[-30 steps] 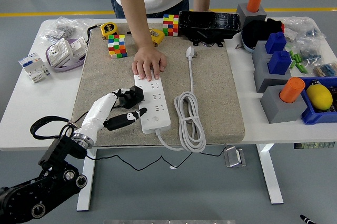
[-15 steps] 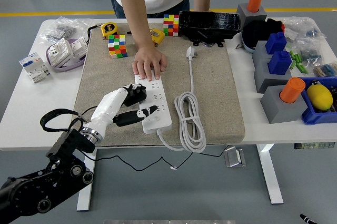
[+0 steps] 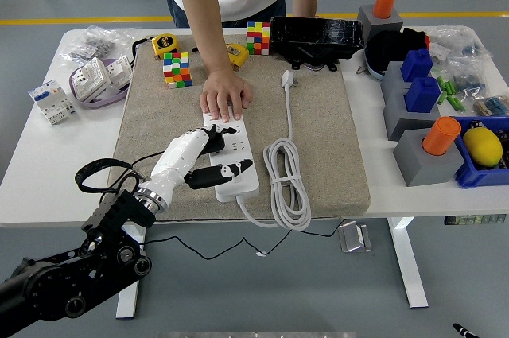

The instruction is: Put the plug near the board,insert it into the board,press the button,pull the plug out

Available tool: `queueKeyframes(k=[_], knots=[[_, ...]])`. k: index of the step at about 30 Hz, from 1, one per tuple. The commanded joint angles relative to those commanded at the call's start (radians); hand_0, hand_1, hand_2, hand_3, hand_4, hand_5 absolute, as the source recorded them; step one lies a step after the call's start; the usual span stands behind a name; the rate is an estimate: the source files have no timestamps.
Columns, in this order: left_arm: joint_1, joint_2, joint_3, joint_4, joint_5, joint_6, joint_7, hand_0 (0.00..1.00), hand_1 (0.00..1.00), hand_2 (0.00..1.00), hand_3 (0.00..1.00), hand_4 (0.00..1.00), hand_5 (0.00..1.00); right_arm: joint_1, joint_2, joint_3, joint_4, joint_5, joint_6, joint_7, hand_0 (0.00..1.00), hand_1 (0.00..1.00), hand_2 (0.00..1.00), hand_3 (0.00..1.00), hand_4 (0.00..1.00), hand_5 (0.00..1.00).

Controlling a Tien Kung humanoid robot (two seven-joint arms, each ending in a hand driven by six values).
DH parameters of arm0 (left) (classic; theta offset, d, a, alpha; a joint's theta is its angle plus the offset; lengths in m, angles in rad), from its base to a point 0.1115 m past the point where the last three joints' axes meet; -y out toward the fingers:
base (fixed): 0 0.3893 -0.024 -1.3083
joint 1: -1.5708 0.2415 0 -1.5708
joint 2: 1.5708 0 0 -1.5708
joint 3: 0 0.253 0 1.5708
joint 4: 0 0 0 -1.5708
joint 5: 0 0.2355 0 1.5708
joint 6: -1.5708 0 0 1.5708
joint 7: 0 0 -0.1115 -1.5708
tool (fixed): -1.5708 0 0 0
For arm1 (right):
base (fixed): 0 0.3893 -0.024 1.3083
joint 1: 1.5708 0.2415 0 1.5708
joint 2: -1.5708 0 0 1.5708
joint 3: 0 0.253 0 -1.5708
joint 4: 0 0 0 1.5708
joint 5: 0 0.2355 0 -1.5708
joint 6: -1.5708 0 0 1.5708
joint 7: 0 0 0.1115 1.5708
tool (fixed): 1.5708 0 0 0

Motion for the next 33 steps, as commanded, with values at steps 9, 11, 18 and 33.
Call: queueKeyframes(k=[9, 11, 18, 33], knots=[[-0.005, -0.004, 0.006, -0.002, 0.002, -0.002, 0.003, 0.782, 0.808, 0.791, 0.776, 0.899, 0.714, 0.0, 0.001, -0.001, 0.001, 0.0, -0.001, 0.003, 0.609, 0.641, 0.653, 0.553, 0.948, 0.492], [-0.006, -0.003, 0.005, -0.002, 0.002, -0.001, 0.003, 0.779, 0.806, 0.79, 0.774, 0.899, 0.715, -0.001, 0.001, -0.001, 0.001, 0.001, -0.002, 0.004, 0.609, 0.641, 0.654, 0.553, 0.948, 0.493], [-0.007, -0.003, 0.002, -0.006, -0.002, 0.001, -0.003, 0.779, 0.806, 0.788, 0.773, 0.9, 0.716, -0.001, 0.001, 0.0, 0.001, 0.0, -0.003, 0.007, 0.609, 0.641, 0.653, 0.553, 0.948, 0.492], [0.023, 0.046, -0.063, -0.27, -0.113, -0.051, 0.001, 0.663, 0.705, 0.712, 0.761, 0.897, 0.706, -0.001, 0.0, -0.001, 0.002, -0.002, -0.003, 0.007, 0.609, 0.641, 0.653, 0.553, 0.947, 0.492]])
